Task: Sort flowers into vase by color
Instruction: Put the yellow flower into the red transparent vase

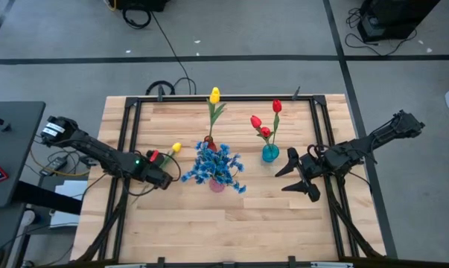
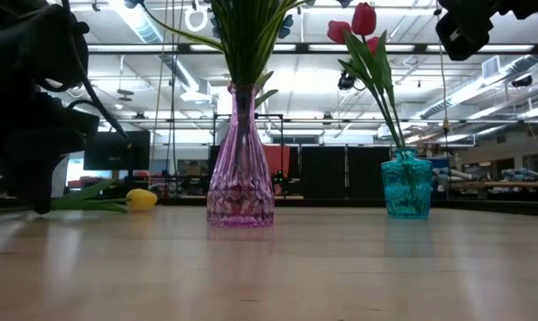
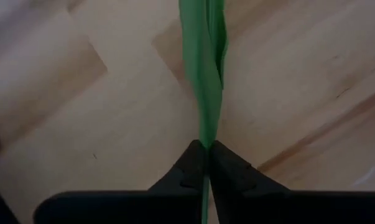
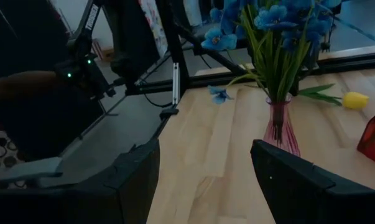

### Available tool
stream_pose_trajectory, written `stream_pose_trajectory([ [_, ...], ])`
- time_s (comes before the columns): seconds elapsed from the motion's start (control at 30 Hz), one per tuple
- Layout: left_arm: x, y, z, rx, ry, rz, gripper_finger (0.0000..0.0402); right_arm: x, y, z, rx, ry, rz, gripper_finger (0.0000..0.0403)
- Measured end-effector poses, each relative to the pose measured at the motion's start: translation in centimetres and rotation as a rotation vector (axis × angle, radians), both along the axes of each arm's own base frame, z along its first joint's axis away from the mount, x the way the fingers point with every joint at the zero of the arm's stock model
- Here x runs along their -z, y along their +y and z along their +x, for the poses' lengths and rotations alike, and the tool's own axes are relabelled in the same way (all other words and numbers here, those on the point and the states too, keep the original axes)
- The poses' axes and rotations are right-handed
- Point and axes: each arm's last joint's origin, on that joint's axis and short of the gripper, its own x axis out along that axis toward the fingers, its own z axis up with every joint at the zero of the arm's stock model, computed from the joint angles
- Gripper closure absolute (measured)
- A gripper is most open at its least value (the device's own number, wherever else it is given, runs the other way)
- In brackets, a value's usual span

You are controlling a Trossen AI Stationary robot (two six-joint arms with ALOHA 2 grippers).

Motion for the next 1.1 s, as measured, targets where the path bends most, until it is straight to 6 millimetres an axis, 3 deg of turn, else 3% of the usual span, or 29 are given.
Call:
stream_pose_trajectory([
  [0.47,-2.7,2.0,-0.3,0.102,-0.173,0.255,0.0382,-1.0,0.0,0.2,0.028,-0.071,0.122,0.0138],
  [0.8,-6.5,3.9,-0.8,0.175,-0.434,0.419,0.0382,0.0,0.6,2.2,0.121,-0.083,0.012,0.0138],
  [1.1,-10.7,4.4,-0.4,0.320,-0.684,0.700,0.0382,-0.3,0.0,3.3,0.292,-0.180,-0.092,0.0142],
])
